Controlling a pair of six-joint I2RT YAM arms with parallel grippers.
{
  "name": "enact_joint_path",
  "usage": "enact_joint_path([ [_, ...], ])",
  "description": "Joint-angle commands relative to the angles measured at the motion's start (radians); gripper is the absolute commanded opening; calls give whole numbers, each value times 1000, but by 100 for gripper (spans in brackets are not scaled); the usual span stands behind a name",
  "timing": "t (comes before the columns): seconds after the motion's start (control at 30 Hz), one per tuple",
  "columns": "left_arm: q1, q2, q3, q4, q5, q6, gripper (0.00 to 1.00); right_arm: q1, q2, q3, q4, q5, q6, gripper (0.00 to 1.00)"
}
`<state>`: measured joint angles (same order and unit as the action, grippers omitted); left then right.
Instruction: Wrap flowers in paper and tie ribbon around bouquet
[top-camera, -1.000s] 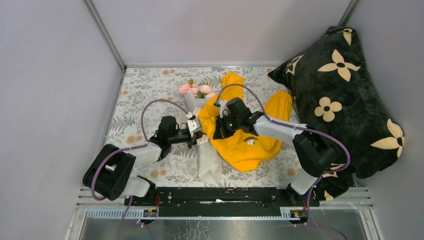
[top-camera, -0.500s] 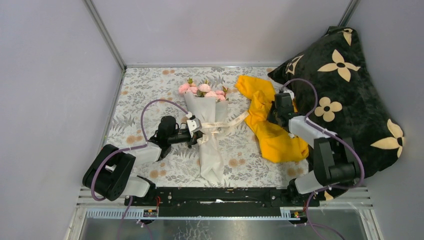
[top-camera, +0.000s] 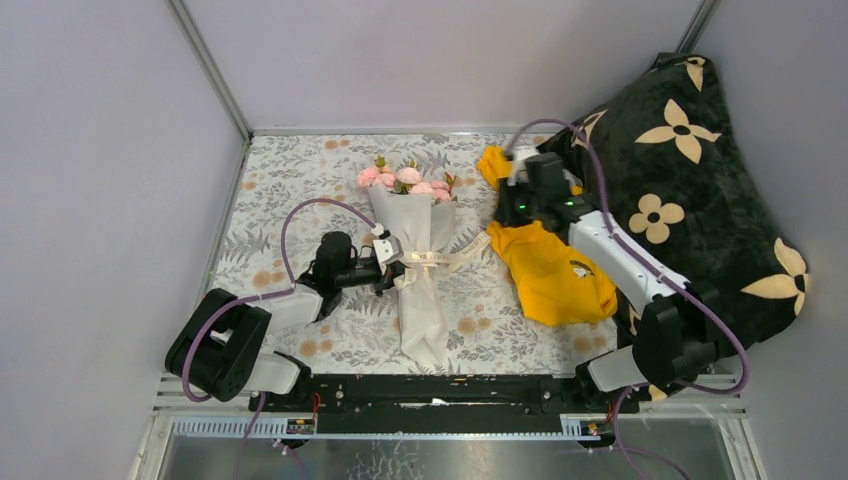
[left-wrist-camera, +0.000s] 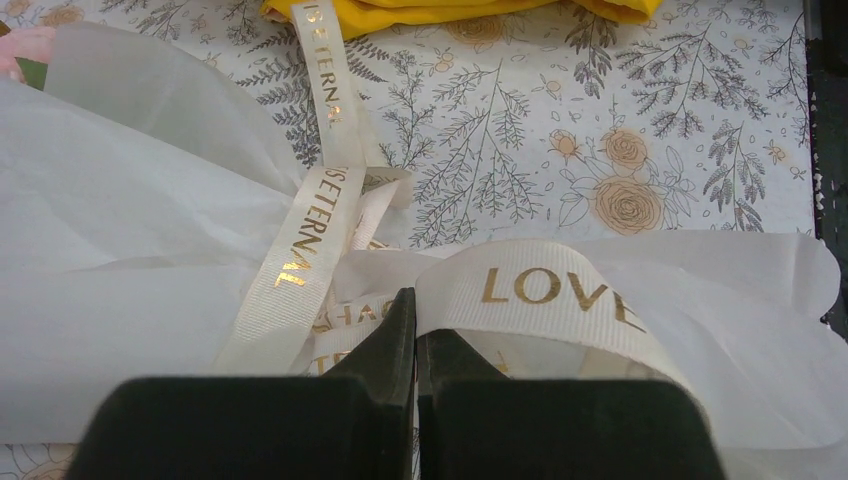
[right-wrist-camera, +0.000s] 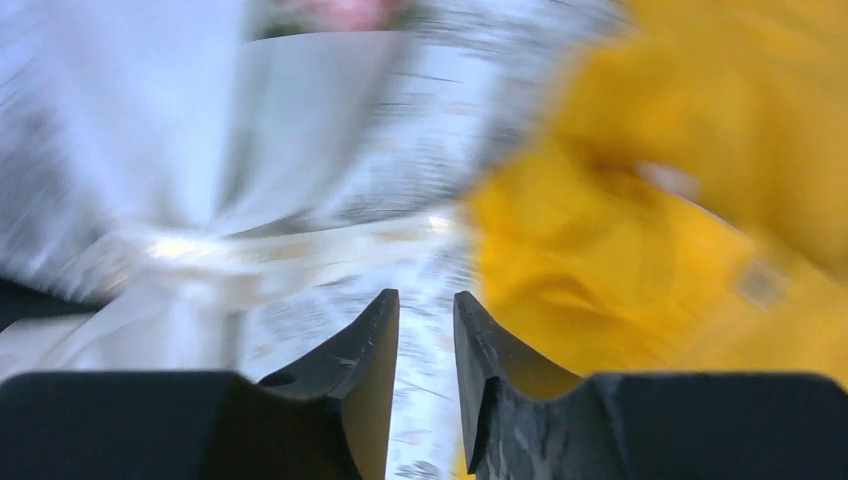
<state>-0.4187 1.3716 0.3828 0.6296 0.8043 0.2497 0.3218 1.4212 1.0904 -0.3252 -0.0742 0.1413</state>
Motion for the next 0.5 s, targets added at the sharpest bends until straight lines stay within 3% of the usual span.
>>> enact_joint_path([
  [0.0,6,6,14,25,9,13,0,210,128,108,14,-287,-206,37],
  [0.13,6,2,12,26,7,10,0,234,287,161,117,-408,-176,40],
  [0.27,6,1,7,31,3,5,0,261,331,106,276,-483,-177,52],
  [0.47,7,2,7,32,3,2,0,296,403,126,306,-509,-215,61],
])
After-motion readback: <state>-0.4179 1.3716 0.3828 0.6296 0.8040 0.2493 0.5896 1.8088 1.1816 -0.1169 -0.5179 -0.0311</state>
